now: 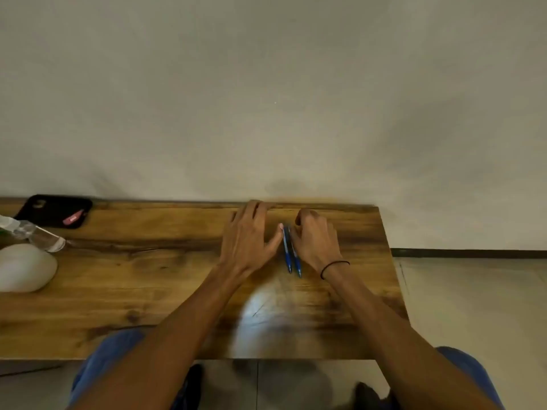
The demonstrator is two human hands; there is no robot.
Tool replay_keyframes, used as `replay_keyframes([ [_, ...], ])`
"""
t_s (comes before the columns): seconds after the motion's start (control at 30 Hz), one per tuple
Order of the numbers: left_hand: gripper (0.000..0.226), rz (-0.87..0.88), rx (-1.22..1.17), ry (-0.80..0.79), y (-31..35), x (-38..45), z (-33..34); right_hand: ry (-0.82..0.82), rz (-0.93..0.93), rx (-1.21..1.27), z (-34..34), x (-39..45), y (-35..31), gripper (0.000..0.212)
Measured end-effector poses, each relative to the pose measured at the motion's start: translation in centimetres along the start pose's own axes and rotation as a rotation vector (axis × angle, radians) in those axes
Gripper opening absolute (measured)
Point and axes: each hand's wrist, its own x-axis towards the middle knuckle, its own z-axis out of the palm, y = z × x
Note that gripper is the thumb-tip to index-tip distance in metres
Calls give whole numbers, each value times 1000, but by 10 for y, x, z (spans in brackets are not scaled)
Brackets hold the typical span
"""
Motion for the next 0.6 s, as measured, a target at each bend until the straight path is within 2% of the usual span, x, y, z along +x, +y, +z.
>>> replay_keyframes([
  [0.23,25,-83,-24,-48,-8,0,23,-59,111,39,26,5,3,27],
  [0.37,20,-183,-33,-101,-4,2,32,-118,222,80,28,15,4,31],
  [0.5,19,-291,-168,-189,-2,12,36,-103,327,205,17,20,7,37],
  [0.6,27,-381,-340,-312,-2,23,38,-49,382,353,5,24,7,29],
])
